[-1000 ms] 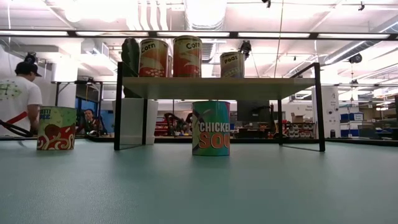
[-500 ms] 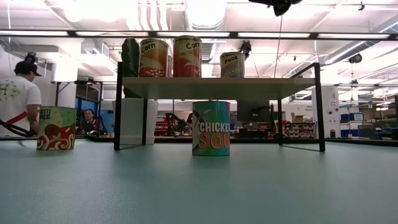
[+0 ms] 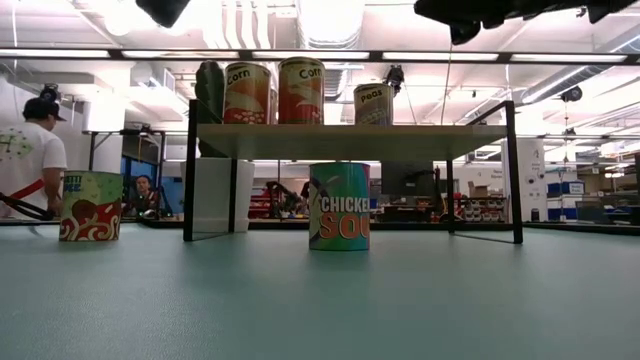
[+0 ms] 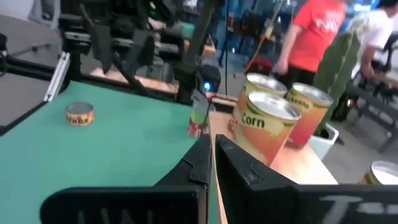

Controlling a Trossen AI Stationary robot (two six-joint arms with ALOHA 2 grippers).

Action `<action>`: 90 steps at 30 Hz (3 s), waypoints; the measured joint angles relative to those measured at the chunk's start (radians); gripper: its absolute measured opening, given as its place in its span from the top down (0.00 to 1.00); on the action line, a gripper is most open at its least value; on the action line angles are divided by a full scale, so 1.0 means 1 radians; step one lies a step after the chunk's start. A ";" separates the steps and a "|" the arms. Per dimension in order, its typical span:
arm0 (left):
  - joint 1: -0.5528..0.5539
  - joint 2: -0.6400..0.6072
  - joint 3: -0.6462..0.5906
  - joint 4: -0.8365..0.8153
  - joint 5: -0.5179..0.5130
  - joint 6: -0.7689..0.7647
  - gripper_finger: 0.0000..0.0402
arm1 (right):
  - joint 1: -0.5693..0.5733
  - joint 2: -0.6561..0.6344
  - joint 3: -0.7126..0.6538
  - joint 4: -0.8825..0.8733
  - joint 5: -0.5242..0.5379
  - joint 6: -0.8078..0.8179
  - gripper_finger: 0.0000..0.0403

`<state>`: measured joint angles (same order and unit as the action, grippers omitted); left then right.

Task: Pick and place cans onto a shelf
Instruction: Adjust the cans on the shelf

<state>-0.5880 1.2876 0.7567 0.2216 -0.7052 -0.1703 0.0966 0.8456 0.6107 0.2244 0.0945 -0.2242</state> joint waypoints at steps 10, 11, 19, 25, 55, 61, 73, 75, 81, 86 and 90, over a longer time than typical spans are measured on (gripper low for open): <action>0.001 0.000 0.152 -0.615 0.146 -0.552 0.77 | 0.004 -0.022 -0.017 0.056 0.000 -0.039 0.97; 0.001 0.007 0.189 -0.722 0.172 -0.608 0.77 | 0.004 -0.022 -0.017 0.055 0.000 -0.038 0.97; 0.009 0.092 0.418 -1.180 0.395 -0.780 0.77 | 0.004 -0.022 -0.017 0.048 0.000 -0.037 0.97; 0.002 0.199 0.530 -1.167 0.458 -0.716 0.77 | 0.016 -0.067 -0.017 0.016 -0.020 -0.020 0.97; 0.052 0.363 0.617 -0.942 -0.097 -0.097 0.77 | 0.305 0.009 0.238 -0.689 -0.016 0.671 0.97; 0.156 0.363 0.592 -0.820 -0.098 0.091 0.77 | 0.386 0.085 0.391 -1.001 0.004 0.859 0.97; 0.340 0.363 0.495 -0.598 -0.098 0.211 0.89 | 0.544 0.153 0.459 -1.186 0.038 1.168 0.97; 0.353 0.363 0.489 -0.598 -0.098 0.211 0.91 | 0.555 0.165 0.458 -1.185 0.045 1.168 0.97; 0.366 0.363 0.484 -0.590 -0.099 0.211 0.98 | 0.558 0.192 0.458 -1.186 0.064 1.154 0.97; 0.371 0.363 0.484 -0.580 -0.165 0.211 1.00 | 0.558 0.198 0.458 -1.185 0.063 1.153 0.97; 0.372 0.363 0.484 -0.580 -0.176 0.211 1.00 | 0.558 0.197 0.459 -1.186 0.063 1.158 0.97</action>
<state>-0.2158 1.6505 1.2408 -0.3584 -0.8814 0.0402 0.6545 1.0428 1.0697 -0.9614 0.1574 0.9335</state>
